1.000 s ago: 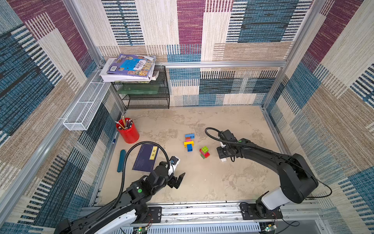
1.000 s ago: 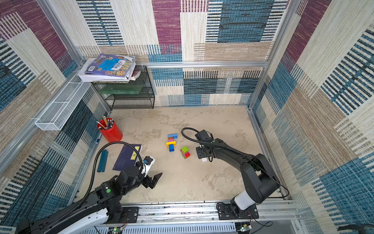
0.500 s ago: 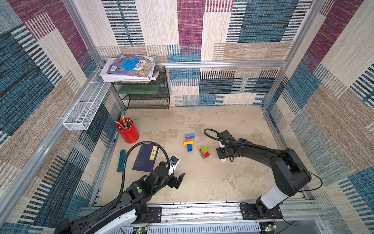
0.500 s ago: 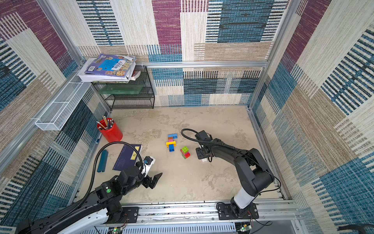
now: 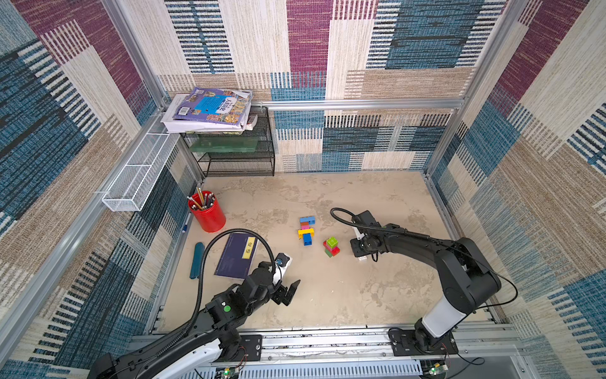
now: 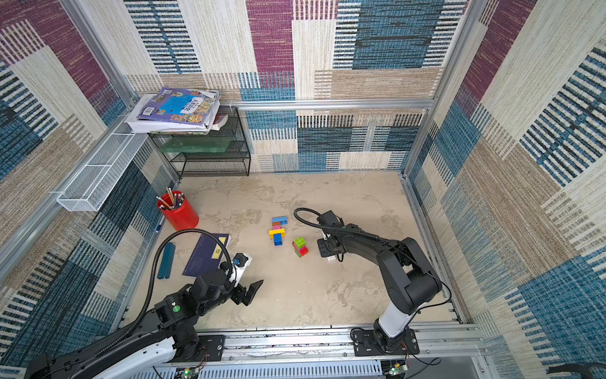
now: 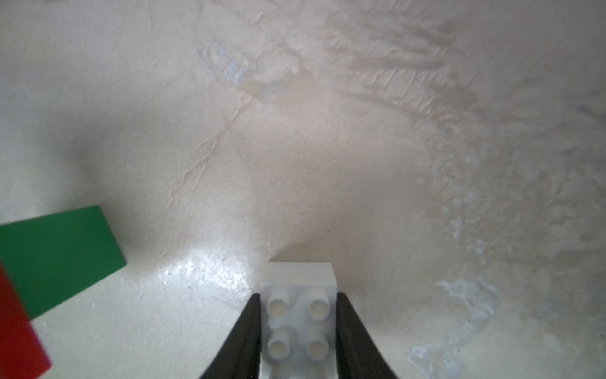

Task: Assemble the letter f with lego
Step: Pick up the lego brick from the center of the board.

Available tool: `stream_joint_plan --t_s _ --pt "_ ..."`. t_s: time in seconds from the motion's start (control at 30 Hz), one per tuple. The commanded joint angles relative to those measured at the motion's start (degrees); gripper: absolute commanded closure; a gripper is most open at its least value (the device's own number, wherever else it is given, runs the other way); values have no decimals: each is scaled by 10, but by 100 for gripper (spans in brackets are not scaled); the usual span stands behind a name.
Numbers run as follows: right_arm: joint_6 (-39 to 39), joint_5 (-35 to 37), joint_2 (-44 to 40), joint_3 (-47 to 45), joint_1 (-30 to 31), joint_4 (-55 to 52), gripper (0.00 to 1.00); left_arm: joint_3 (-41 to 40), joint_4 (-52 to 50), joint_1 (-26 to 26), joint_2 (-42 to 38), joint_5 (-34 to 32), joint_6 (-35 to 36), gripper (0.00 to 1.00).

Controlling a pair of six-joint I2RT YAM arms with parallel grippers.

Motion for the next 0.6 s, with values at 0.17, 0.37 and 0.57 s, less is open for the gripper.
stream_joint_plan --t_s 0.17,0.37,0.57 --pt "-7 -17 3 1 -1 9 65 4 11 0 1 6 1 1" --pt "-6 -19 -24 22 -1 -16 68 4 11 0 1 8 1 1" --pt "-20 -44 -66 88 16 -77 68 5 9 0 0 9 2 1"
